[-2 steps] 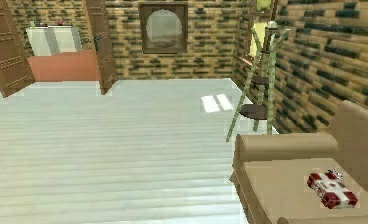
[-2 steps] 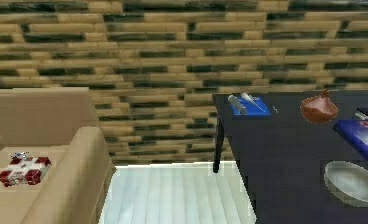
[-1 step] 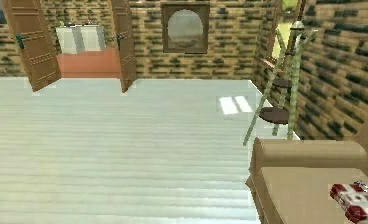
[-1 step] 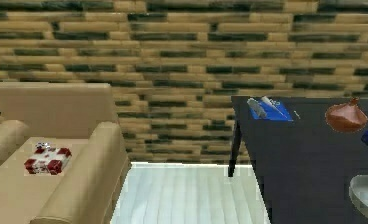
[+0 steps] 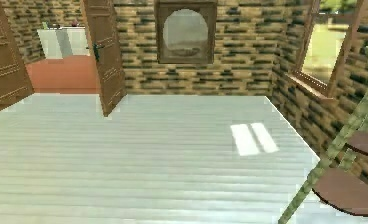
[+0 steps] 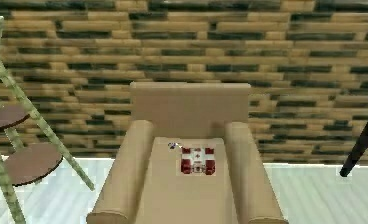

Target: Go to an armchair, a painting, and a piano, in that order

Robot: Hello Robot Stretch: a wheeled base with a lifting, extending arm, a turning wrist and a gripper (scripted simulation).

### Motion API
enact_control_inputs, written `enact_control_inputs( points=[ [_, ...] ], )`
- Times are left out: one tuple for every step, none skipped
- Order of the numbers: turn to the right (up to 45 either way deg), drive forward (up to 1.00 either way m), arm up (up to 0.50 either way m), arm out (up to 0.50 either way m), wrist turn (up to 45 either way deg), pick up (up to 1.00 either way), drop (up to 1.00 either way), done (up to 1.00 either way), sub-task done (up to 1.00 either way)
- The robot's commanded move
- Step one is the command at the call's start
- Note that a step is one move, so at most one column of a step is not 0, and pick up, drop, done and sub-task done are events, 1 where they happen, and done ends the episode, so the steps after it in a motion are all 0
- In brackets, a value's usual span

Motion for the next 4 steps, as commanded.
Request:
enact_control_inputs(
  points=[
    [0.0,0.65,0.0,0.0,0.0,0.0,0.0,0.0,0.0],
    [3.0,0.0,0.0,0.0,0.0,0.0,0.0,0.0,0.0],
    [0.0,1.0,0.0,0.0,0.0,0.0,0.0,0.0,0.0],
    [0.0,1.0,0.0,0.0,0.0,0.0,0.0,0.0,0.0]
  ],
)
